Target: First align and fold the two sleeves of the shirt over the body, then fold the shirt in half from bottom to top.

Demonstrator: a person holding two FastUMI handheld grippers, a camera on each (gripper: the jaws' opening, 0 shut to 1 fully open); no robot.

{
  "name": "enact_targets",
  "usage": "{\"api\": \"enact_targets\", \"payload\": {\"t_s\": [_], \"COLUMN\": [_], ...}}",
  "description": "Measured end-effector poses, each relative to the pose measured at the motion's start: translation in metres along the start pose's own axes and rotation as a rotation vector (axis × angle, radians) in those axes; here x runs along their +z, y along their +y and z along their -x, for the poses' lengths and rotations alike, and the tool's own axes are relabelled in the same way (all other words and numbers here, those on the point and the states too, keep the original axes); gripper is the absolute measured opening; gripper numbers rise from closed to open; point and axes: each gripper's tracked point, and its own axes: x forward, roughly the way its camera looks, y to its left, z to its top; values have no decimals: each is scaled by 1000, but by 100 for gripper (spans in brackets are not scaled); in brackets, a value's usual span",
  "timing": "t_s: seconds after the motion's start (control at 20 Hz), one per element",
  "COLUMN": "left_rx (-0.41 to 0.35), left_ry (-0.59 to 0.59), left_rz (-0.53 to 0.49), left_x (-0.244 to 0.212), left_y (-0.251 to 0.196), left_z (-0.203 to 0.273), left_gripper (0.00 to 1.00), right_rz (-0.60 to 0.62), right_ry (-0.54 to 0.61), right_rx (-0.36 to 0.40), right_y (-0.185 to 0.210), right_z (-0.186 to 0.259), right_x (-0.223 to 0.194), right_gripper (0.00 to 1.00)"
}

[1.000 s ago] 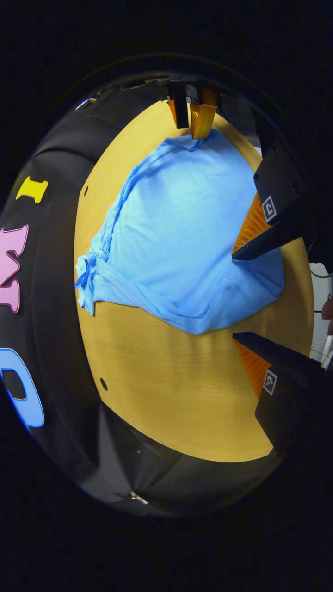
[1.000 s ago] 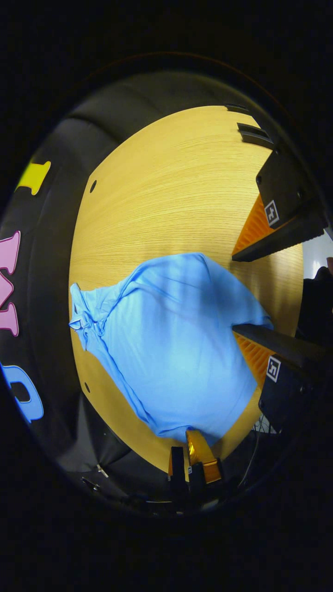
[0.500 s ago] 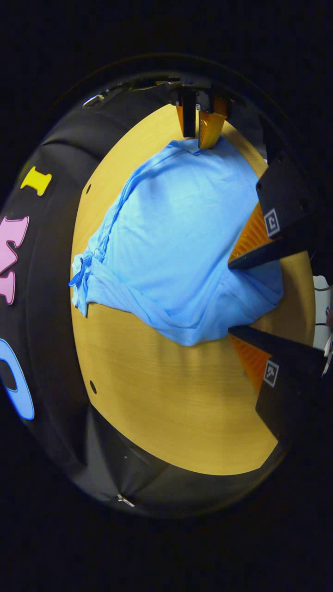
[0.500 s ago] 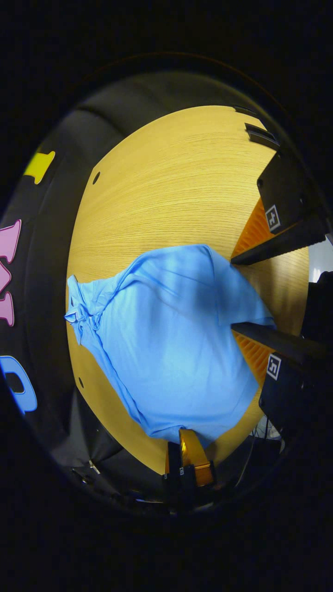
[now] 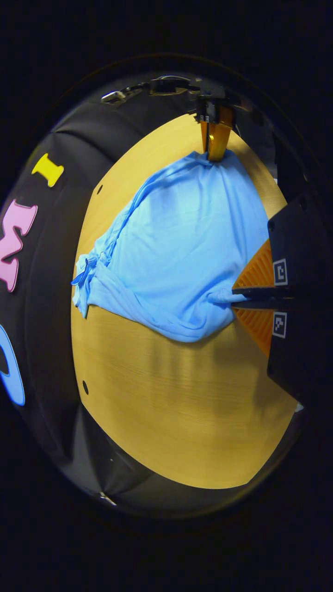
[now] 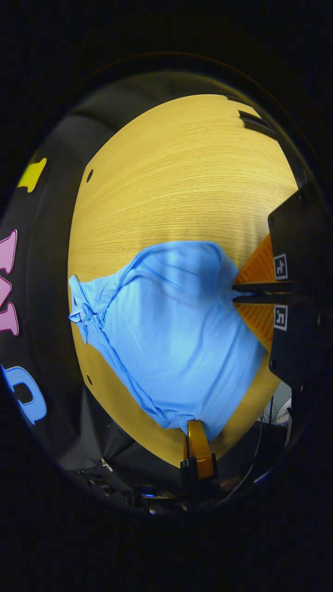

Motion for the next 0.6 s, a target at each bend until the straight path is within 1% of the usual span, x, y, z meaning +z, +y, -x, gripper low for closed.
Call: {"api": "enact_targets", "payload": {"t_s": [0.15,0.3,0.45,0.6], "left_rx": [-6,-18,-30,-67], "left_ry": [-35,-80,-160,-252], "left_rz": [-14,-2,43,68], "left_x": [5,24,63,116], "left_y": [-4,-11,-16,-26], "left_z": [7,22,42,54], "left_gripper": [7,6,6,6], "right_rz": [-4,-50,-92,-116], "right_ry": [-49,-114,-201,-301], "right_rx": [9,28,41,60], "right_y": [2,3,0,-4], "right_z": [10,24,42,57], "right_x": [9,34,74,128], "right_gripper": [5,5,5,5]}}
